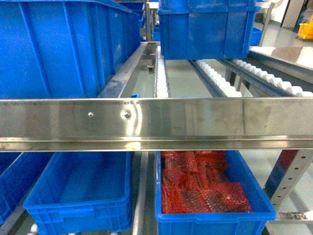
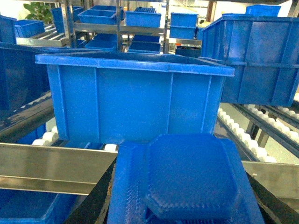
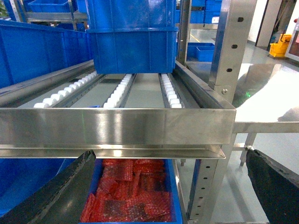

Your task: Pick blue part to blue bin on bottom shelf

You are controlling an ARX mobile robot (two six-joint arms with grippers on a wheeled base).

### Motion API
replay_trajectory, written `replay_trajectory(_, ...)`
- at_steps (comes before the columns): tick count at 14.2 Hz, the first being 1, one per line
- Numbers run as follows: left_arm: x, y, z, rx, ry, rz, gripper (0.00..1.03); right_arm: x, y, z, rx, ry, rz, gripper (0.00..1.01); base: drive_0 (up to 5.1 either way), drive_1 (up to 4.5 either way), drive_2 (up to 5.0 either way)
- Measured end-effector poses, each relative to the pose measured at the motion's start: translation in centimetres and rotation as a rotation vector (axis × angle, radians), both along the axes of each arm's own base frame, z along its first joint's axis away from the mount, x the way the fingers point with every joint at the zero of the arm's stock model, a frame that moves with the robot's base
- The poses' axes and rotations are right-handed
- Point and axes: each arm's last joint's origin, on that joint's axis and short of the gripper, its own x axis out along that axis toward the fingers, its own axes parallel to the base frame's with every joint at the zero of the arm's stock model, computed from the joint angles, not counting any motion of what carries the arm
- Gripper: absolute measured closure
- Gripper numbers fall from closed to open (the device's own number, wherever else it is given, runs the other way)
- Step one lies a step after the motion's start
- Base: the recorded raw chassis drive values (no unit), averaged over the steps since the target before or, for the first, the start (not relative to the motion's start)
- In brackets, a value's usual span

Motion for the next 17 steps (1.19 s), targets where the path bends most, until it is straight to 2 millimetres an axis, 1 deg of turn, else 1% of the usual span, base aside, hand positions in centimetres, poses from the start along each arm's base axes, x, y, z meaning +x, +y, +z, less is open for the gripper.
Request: replay_trajectory(17, 0.00, 0.00, -0.01, 0.000, 0.001, 0.000, 0.59, 0.00, -0.01, 0.00, 0.000, 0.000, -0.003, 0.03, 0.0, 0.00, 0.0)
